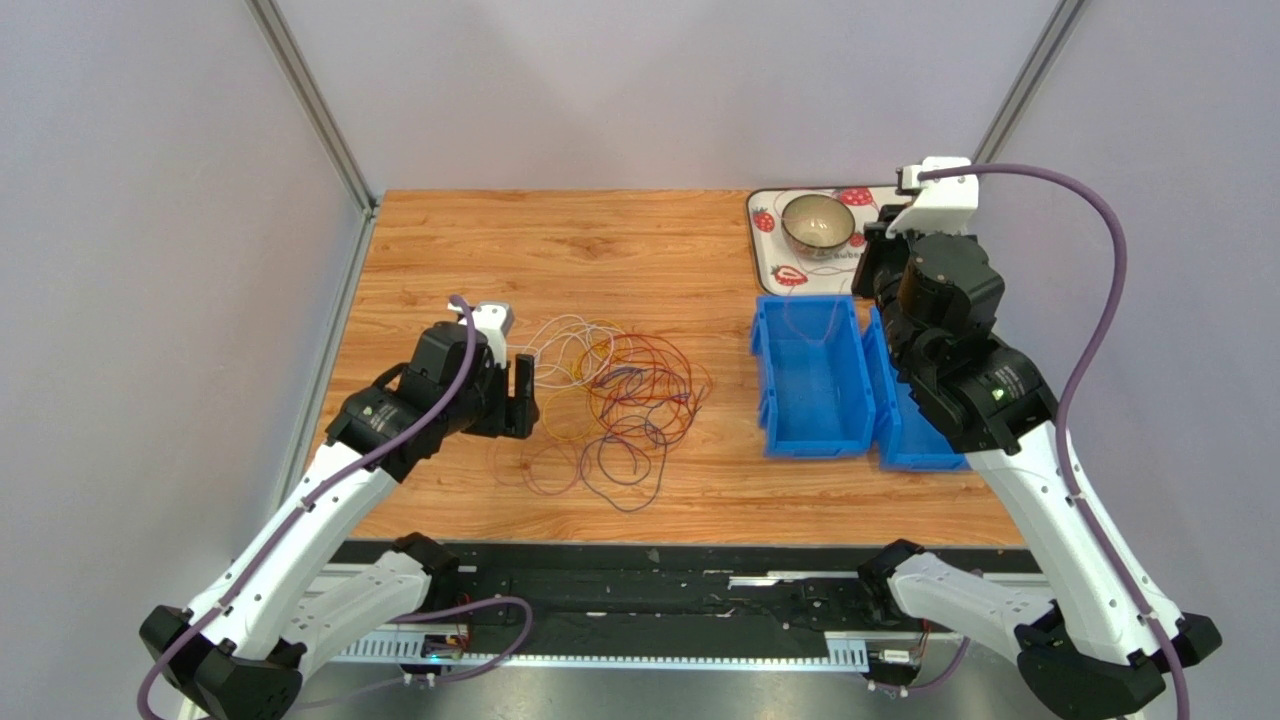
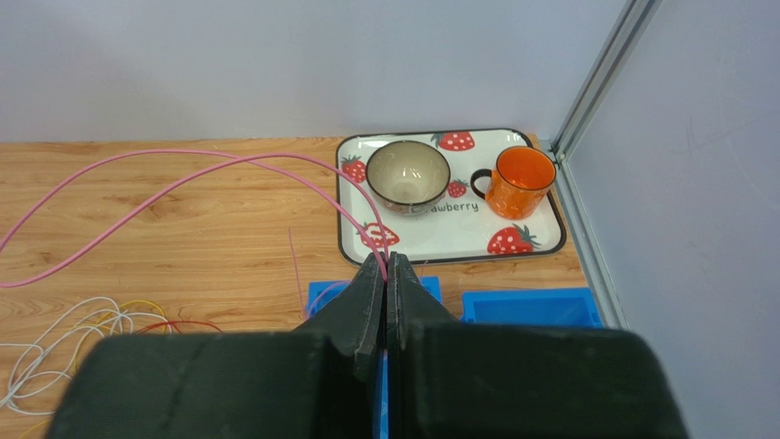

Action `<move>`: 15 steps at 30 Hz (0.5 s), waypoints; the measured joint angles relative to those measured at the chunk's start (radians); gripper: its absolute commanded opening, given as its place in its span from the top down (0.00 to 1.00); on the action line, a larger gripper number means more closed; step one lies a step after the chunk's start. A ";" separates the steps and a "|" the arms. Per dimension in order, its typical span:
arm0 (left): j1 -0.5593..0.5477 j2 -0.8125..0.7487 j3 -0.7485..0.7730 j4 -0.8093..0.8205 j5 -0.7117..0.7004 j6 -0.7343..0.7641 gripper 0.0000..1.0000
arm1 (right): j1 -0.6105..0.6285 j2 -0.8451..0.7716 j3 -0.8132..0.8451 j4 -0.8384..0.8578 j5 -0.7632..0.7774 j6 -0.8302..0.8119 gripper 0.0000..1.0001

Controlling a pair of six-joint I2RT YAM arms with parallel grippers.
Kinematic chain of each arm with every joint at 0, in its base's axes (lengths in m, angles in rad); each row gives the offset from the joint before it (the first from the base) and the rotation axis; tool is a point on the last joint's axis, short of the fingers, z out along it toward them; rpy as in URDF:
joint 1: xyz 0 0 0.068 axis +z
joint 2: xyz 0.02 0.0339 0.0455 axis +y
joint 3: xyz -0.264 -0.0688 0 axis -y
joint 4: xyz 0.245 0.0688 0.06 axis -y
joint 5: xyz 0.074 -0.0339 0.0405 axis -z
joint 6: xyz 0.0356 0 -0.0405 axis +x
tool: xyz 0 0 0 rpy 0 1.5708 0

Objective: Untangle the cables

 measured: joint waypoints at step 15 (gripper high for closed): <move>0.000 0.011 0.000 0.000 0.003 0.000 0.26 | -0.236 0.024 -0.336 0.033 -0.156 0.174 1.00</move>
